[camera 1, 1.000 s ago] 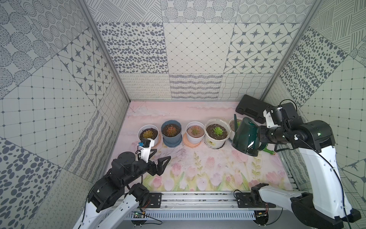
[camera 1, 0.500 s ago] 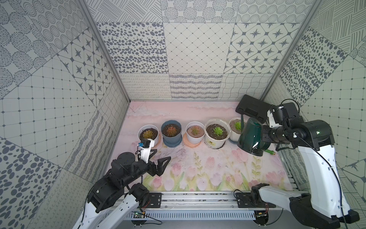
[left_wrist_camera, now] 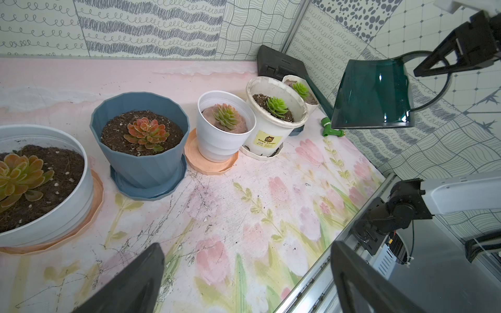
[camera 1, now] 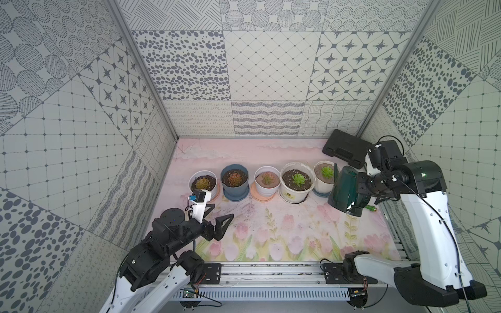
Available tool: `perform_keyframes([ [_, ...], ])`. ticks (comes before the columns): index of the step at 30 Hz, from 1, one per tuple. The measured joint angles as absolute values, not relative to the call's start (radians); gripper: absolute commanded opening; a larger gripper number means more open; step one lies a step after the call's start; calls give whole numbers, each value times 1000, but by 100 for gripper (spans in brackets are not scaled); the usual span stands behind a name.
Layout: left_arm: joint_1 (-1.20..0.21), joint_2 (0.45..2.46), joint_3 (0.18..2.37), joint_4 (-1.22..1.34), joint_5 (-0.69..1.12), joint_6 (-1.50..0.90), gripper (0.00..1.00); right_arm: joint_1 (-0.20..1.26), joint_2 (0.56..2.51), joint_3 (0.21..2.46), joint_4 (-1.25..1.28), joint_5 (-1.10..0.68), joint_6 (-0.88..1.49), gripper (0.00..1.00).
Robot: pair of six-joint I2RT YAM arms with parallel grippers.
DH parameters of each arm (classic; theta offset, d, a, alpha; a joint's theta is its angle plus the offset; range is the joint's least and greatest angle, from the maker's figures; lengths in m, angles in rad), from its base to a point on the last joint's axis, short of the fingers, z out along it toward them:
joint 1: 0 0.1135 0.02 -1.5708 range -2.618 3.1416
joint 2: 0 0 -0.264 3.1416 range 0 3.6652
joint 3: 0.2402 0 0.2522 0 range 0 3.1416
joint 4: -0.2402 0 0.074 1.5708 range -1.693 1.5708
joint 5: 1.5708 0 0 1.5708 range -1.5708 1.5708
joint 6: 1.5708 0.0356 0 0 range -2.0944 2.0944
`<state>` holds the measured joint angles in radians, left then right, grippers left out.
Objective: Water the succulent around the soil edge
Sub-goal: Water the soil of the potted plant with water.
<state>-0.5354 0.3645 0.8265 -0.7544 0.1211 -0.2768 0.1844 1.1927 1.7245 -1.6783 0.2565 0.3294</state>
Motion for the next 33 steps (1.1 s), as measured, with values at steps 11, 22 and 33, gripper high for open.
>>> perform_keyframes([
  [11,-541,364,826,-754,121,-277,99,176,1138,1695,-1687,262,334,0],
  [22,-542,364,826,-754,121,-277,99,170,1038,1698,-1691,180,398,0],
  [33,-542,364,826,-754,121,-277,99,144,965,1581,-1689,190,440,0],
])
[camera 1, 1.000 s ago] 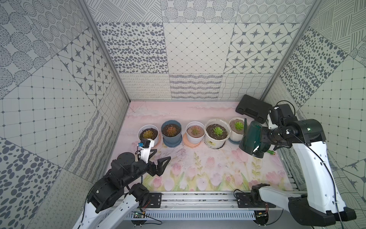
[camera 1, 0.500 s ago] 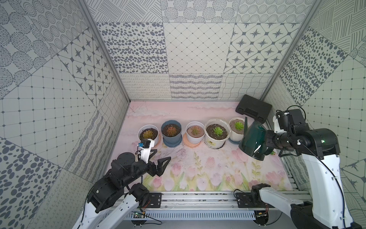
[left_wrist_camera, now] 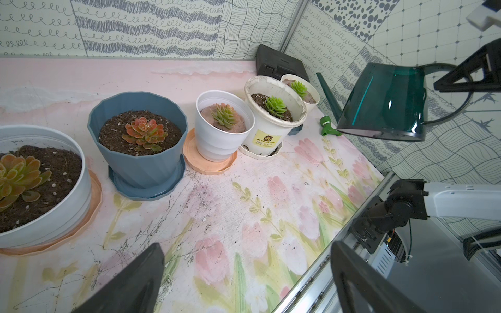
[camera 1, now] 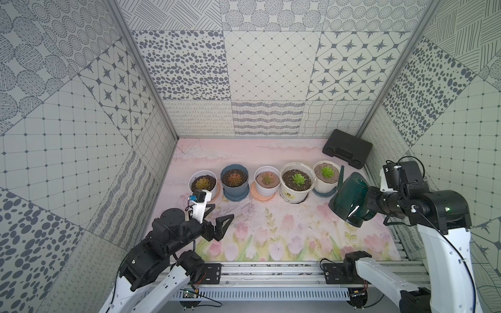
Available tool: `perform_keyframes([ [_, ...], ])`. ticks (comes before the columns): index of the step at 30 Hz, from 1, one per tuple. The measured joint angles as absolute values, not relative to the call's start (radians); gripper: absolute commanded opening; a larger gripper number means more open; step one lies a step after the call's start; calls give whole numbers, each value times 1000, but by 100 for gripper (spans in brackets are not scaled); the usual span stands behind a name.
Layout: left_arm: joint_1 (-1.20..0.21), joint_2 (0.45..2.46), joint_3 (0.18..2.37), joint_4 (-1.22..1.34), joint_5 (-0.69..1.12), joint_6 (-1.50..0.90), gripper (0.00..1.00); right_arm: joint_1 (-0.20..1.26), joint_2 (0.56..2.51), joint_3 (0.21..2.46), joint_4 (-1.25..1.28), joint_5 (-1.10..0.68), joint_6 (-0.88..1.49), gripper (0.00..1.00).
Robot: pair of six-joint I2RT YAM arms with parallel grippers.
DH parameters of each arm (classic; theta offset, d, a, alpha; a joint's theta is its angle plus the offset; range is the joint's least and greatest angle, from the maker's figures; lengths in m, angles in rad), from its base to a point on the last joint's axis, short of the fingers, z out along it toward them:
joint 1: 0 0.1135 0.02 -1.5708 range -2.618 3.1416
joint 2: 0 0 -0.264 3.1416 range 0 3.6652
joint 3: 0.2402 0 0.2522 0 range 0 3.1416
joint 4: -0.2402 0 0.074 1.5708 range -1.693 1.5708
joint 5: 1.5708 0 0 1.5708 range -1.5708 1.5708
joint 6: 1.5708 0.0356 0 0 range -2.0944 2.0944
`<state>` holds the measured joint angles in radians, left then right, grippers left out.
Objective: Water the succulent around the soil edge
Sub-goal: Water the soil of the potted plant with water.
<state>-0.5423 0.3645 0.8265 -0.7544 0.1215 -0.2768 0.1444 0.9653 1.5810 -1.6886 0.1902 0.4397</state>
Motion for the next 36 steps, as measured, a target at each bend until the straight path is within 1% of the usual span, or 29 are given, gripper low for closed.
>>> perform_keyframes([
  [2,-542,365,826,-754,121,-277,99,144,945,1538,-1690,169,450,0],
  [12,-543,367,826,-754,121,-277,99,144,865,1484,-1688,98,492,0],
  [20,-543,373,826,-754,121,-277,99,144,804,1481,-1690,88,553,0],
  [36,-542,373,825,-754,121,-277,99,144,737,1457,-1690,-50,671,0],
])
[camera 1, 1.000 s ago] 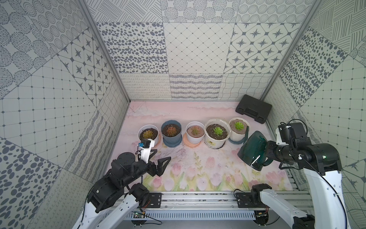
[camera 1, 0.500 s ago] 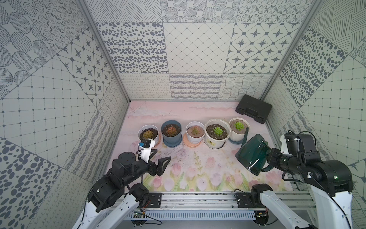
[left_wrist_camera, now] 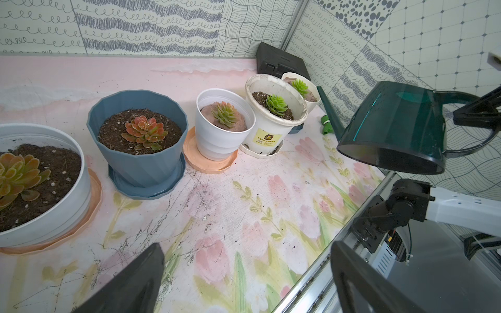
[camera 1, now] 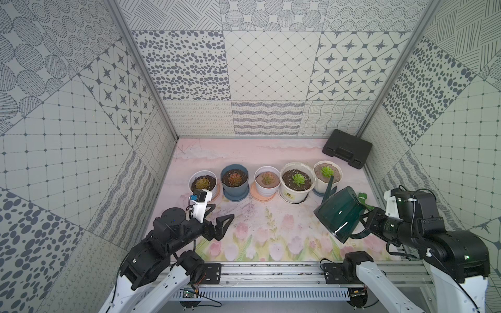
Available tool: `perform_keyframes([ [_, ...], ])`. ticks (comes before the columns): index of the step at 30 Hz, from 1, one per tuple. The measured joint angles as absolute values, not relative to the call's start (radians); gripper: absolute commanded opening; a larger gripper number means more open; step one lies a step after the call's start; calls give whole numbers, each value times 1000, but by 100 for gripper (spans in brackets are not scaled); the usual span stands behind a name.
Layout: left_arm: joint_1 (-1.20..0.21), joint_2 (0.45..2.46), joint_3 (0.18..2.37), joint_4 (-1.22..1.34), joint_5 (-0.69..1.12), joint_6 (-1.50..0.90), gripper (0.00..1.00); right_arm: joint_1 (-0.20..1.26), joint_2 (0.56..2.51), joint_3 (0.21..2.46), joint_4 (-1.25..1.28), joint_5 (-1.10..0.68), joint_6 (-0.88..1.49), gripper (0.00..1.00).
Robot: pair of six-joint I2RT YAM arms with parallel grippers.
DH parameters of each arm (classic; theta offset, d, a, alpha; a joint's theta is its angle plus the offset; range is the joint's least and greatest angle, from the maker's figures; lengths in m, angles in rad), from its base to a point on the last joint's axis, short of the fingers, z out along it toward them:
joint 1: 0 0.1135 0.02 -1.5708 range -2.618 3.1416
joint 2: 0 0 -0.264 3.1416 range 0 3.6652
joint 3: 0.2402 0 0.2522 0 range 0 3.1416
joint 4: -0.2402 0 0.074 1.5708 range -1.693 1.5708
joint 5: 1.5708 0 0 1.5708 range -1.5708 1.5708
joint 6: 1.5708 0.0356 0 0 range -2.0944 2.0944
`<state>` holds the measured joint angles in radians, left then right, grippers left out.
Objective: Water the succulent around the soil edge
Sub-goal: Water the soil of the potted plant with water.
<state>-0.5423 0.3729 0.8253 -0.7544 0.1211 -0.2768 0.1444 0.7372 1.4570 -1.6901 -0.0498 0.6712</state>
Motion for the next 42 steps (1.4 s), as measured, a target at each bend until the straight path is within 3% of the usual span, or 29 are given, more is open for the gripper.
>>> perform_keyframes([
  [21,-528,410,823,-755,121,-277,99,144,725,1477,-1690,-45,752,0],
  [42,-469,477,822,-754,121,-278,99,144,725,1441,-1690,-164,742,0],
])
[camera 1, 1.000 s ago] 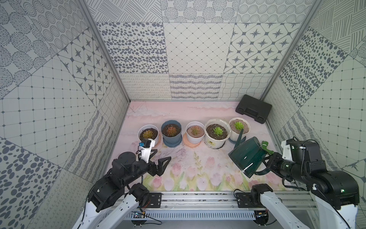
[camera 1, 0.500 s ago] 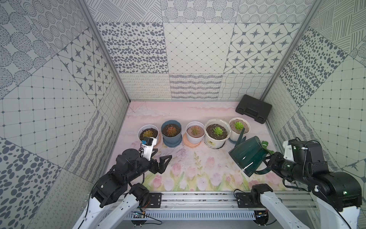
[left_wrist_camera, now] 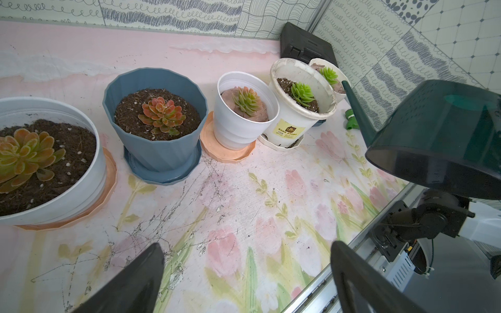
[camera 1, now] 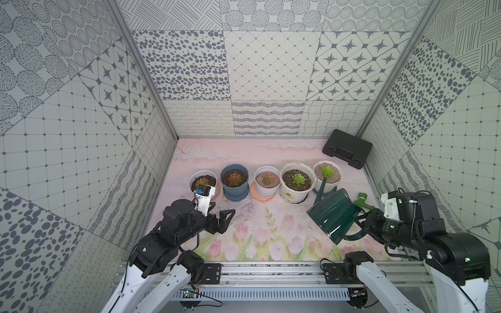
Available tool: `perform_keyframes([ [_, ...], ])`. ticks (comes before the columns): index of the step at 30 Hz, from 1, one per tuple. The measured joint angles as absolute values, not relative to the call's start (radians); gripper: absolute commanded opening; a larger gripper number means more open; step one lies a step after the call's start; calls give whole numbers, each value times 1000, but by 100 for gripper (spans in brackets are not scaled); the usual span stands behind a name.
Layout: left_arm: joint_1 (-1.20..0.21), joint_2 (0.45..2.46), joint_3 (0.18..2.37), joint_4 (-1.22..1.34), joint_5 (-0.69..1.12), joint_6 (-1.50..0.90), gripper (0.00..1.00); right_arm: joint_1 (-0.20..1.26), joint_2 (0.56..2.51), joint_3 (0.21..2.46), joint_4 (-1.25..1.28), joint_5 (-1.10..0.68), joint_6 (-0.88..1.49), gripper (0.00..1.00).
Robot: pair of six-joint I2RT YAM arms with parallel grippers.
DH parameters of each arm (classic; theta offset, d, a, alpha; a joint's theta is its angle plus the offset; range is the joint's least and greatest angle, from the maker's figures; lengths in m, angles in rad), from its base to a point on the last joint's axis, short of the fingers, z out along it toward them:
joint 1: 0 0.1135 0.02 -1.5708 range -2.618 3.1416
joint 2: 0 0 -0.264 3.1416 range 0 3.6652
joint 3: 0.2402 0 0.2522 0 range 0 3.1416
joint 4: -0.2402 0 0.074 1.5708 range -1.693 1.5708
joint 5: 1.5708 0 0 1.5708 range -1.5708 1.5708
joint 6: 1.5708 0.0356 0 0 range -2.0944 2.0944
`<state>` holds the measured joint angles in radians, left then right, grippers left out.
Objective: Water the succulent around the soil edge
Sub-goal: Water the soil of the potted plant with water.
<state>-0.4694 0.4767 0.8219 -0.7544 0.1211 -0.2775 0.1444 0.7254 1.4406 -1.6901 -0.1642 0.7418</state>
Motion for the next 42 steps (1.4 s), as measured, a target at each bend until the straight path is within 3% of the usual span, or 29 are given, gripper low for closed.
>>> perform_keyframes([
  [21,-462,511,822,-754,121,-278,99,144,775,1448,-1652,-164,667,0],
  [42,-461,561,822,-754,101,-282,99,155,831,1368,-1428,-78,543,0],
])
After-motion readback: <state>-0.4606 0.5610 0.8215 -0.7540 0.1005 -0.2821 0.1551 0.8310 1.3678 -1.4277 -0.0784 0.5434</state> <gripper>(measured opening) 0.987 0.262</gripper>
